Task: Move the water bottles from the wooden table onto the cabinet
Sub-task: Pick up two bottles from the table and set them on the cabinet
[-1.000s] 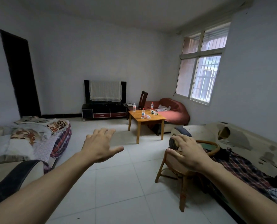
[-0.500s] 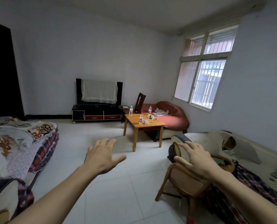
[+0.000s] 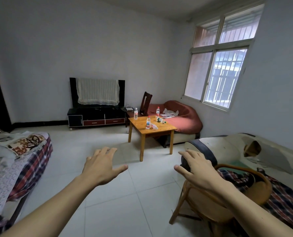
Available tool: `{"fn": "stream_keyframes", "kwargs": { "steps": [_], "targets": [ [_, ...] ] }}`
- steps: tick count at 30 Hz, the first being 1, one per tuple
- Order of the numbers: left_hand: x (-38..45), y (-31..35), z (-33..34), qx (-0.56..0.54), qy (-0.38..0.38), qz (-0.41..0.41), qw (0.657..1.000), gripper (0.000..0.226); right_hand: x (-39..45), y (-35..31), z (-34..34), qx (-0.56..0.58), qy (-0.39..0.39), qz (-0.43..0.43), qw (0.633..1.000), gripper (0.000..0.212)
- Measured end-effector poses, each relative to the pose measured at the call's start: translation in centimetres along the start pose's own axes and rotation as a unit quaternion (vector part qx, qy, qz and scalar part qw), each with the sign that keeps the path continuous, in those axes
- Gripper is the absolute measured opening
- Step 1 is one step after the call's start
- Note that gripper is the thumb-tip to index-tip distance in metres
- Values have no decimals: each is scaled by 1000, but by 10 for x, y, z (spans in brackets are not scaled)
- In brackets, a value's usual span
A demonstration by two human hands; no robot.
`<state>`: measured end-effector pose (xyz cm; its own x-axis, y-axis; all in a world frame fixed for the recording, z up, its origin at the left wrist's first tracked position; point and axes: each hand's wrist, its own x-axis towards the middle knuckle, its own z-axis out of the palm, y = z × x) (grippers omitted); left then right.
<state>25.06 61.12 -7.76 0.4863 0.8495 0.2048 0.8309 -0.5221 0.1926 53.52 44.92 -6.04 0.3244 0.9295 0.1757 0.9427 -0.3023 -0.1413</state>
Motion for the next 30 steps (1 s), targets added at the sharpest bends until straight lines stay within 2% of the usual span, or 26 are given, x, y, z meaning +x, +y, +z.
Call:
{"fn": "stream_keyframes", "kwargs": {
  "steps": [10, 16, 23, 27, 30],
  "targets": [
    [195, 1, 7, 18, 17, 1, 1000, 85, 197, 42, 28, 48, 20, -11, 999, 65],
    [296, -10, 50, 1, -14, 1, 1000, 86, 289, 60, 55, 35, 1, -8, 999, 64],
    [438, -28, 76, -60, 13, 21, 998, 82, 417, 58, 61, 2, 56, -19, 998, 76],
    [531, -37, 78, -69, 31, 39, 996, 81, 490, 66, 58, -14, 65, 7, 998, 64],
    [582, -38, 99, -81, 15, 45, 996, 80, 533, 78, 68, -22, 47, 35, 998, 80]
  ]
}}
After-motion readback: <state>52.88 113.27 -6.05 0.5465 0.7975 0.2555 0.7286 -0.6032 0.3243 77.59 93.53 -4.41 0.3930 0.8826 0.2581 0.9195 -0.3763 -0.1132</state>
